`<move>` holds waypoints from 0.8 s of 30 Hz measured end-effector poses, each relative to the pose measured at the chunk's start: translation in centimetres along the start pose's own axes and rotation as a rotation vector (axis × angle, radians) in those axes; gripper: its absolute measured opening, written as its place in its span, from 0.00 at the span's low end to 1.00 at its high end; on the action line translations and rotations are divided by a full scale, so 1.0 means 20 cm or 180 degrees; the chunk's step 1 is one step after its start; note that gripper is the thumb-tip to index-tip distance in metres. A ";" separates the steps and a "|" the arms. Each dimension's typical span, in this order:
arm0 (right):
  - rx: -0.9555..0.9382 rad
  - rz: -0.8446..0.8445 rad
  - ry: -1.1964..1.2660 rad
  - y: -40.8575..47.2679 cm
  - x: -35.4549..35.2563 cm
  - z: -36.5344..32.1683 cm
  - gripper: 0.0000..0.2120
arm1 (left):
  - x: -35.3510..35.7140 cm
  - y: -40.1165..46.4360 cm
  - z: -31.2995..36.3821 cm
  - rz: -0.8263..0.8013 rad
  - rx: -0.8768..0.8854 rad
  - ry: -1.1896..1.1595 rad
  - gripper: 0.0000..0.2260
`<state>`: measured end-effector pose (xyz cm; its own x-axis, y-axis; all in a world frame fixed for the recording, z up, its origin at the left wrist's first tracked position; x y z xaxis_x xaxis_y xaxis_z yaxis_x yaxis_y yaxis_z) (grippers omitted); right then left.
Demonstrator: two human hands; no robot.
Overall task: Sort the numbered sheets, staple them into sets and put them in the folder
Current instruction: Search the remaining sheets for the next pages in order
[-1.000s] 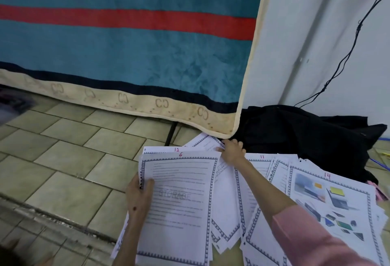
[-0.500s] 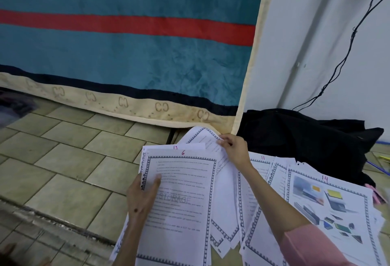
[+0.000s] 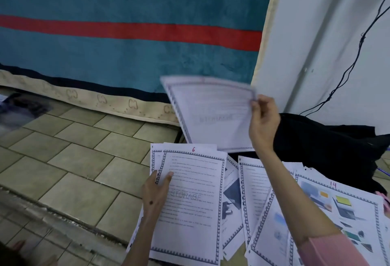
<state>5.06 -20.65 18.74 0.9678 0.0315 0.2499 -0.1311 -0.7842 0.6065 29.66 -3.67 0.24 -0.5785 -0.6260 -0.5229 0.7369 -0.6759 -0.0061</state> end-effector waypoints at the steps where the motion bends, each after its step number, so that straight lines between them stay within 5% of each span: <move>1: -0.0240 0.0244 -0.0011 0.04 -0.03 -0.08 0.15 | 0.01 0.00 0.01 -0.0041 0.0010 0.0043 0.12; 4: -0.0762 0.0936 -0.0132 0.12 -0.17 -0.30 0.13 | 0.03 0.05 0.02 -0.0245 -0.0011 0.0200 0.10; 7: -0.0786 0.1081 -0.0694 0.15 -0.38 -0.42 0.08 | 0.04 0.12 0.03 -0.0514 -0.0046 0.0337 0.09; 12: 0.0126 0.0753 -0.1604 -0.10 -0.73 -0.29 0.09 | -0.01 0.18 0.07 -0.0820 -0.0056 0.0278 0.08; 17: 0.1195 0.0249 -0.2536 -0.60 -0.99 0.18 0.11 | -0.18 0.15 0.39 -0.0772 0.0527 0.0721 0.05; 24: 0.1728 0.0044 -0.2569 -0.76 -1.02 0.33 0.12 | -0.45 -0.02 1.03 -0.0669 0.1248 0.1288 0.05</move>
<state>-11.33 -13.38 -0.62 0.8498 -0.2556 -0.4611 -0.2223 -0.9668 0.1261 27.45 -5.72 22.46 -0.4620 -0.3176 -0.8280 0.3928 -0.9104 0.1300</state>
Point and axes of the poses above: each hand's wrist, its own y-axis towards the middle knuckle, its own x-axis out of the palm, z = x × y, the point moved 6 cm from there along y, towards the middle knuckle, and after that the axes turned 13 degrees about y, right-handed, at the moved point
